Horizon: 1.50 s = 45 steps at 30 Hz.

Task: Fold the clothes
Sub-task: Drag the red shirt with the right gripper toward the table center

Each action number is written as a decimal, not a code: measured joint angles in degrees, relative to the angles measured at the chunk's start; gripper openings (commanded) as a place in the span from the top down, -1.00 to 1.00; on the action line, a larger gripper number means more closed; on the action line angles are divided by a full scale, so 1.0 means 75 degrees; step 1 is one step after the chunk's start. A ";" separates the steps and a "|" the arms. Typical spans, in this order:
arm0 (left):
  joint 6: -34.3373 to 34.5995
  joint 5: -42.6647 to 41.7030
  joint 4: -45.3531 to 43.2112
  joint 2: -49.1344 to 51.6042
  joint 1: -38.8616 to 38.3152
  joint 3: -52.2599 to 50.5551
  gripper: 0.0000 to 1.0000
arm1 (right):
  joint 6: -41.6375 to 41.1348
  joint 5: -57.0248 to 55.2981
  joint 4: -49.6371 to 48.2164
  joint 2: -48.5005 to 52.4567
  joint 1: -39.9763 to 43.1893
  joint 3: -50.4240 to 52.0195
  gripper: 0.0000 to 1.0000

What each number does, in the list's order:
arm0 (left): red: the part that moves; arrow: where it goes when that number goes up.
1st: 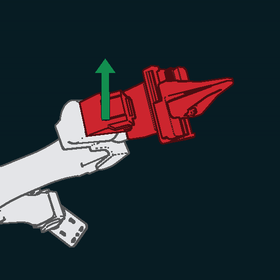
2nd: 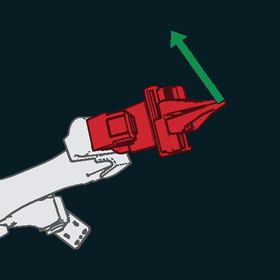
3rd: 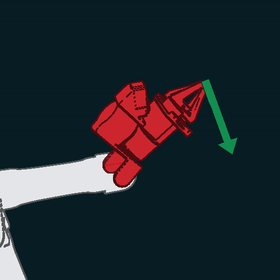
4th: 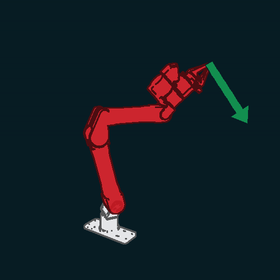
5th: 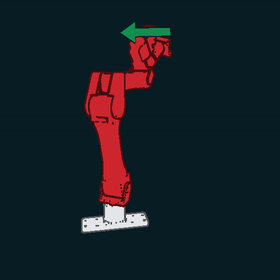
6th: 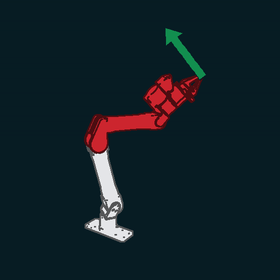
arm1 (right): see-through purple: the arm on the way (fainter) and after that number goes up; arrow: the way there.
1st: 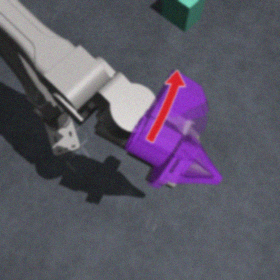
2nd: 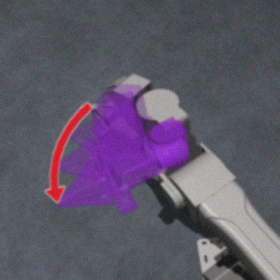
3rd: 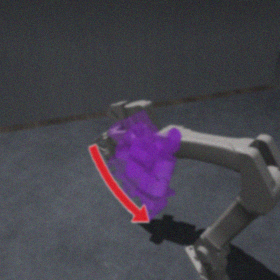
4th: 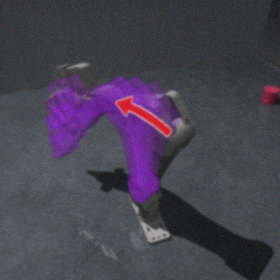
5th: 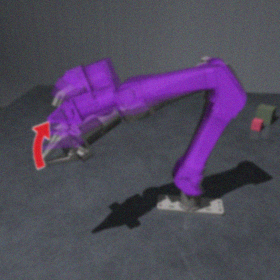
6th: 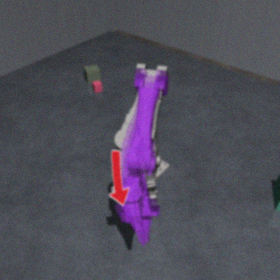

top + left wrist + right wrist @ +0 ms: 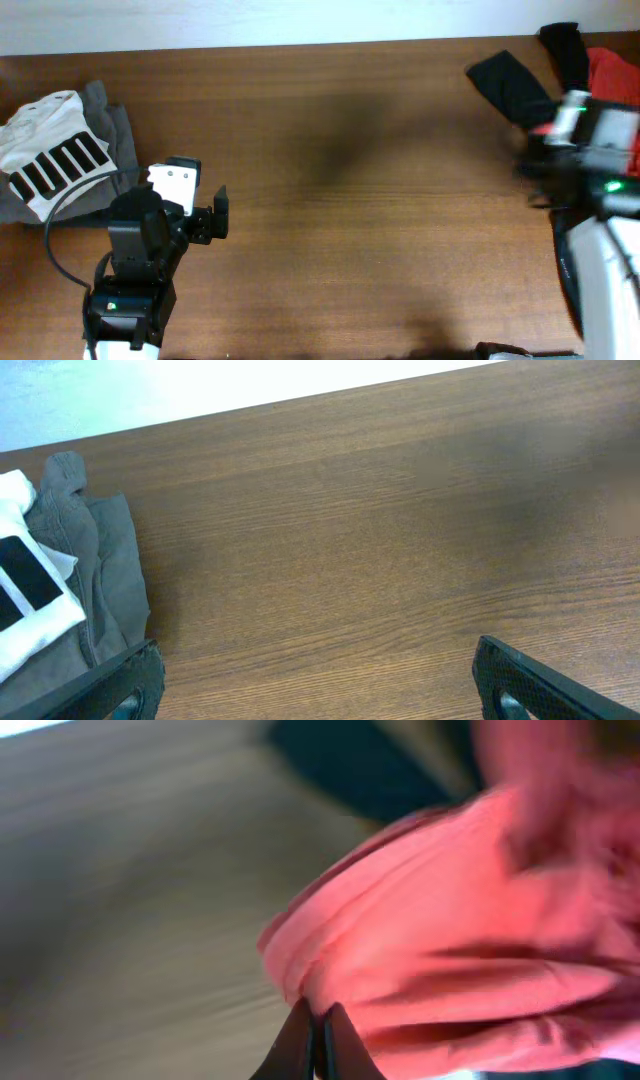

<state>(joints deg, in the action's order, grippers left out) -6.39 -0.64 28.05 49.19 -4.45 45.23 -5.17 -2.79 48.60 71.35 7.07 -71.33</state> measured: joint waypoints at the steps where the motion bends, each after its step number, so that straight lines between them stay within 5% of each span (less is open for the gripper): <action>1: 0.0000 0.0000 0.0000 0.0000 0.0000 0.0000 -0.96 | 0.0003 0.0047 0.0111 -0.0085 -0.0530 0.0000 0.92; 10: 0.0000 0.0000 -0.0023 0.0000 0.0000 0.0000 -0.96 | -0.0452 0.0192 -0.0256 0.0673 -0.4144 0.0003 0.92; 17: 0.0000 0.0000 -0.0152 0.0000 0.0000 0.0000 -0.96 | -0.0536 0.0192 -0.1760 0.2072 -0.5319 0.0015 0.92; 21: 0.0000 0.0000 -0.0207 0.0000 0.0000 0.0000 -0.98 | -0.0568 0.0152 -0.2267 0.2177 -0.5400 0.0020 0.63; 28: 0.0000 -0.0157 -0.0227 0.0000 0.0000 0.0000 -0.98 | -0.0571 -0.1043 -0.0533 0.1763 -0.4572 -0.0370 0.33; 35: 0.0699 -0.0979 -0.0300 0.0516 -0.0192 0.0020 -0.98 | -0.0723 -0.1743 0.1163 0.0796 -0.2299 -0.0527 0.13; 45: 0.2436 -0.1751 -0.1682 0.2961 -0.2314 0.0044 -0.98 | -0.0746 -0.1043 0.2521 0.0734 0.0714 -0.0562 -0.04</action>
<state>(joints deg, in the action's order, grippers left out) 11.88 -13.78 15.44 71.40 -21.80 45.56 -10.76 -10.61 67.51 76.86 12.43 -75.55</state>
